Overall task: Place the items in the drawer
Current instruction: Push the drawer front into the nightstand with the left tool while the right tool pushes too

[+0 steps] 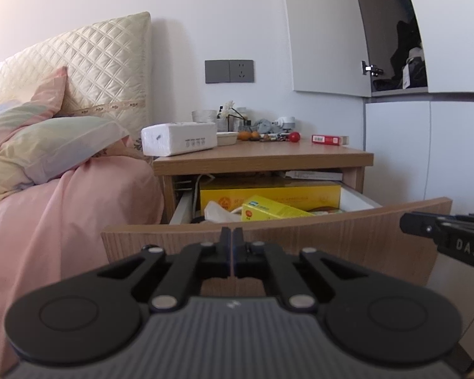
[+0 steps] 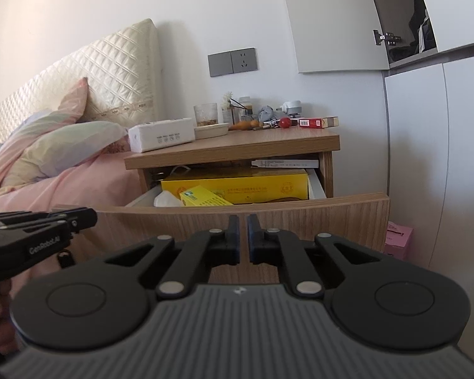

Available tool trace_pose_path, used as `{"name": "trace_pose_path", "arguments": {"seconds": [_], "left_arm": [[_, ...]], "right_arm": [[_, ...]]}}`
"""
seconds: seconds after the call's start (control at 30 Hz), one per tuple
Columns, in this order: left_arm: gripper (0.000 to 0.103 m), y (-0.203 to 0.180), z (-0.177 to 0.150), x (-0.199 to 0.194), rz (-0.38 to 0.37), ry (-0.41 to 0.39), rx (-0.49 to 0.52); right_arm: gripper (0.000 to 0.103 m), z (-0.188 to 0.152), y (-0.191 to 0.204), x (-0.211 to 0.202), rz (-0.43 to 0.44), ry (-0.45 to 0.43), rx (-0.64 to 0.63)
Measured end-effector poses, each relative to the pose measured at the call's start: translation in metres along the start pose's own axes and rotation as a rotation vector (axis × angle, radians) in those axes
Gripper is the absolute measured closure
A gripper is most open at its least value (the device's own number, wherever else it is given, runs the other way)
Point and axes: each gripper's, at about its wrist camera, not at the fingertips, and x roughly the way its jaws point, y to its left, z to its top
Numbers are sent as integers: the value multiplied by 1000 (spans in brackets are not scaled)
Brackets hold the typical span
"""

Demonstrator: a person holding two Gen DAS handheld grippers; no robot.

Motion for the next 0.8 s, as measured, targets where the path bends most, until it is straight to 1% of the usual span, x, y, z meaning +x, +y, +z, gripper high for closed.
{"name": "trace_pose_path", "arguments": {"seconds": [0.07,0.17,0.3,0.5,0.7,0.8], "left_arm": [[102,2,0,2,-3,8,-10],[102,5,-1,5,12,17,-17],[102,6,0,10,6,19,-22],[102,-1,0,15,44,2,-6],[102,1,-1,14,31,5,-13],[102,-1,-1,15,39,1,14]], "right_arm": [[96,-1,2,2,-6,6,-9],[97,-2,4,5,-20,15,-15],[97,-2,5,7,-35,12,-18],[97,-1,5,11,-46,12,-23],[97,0,4,14,-54,14,-25],[97,0,4,16,-58,15,-26]]}}
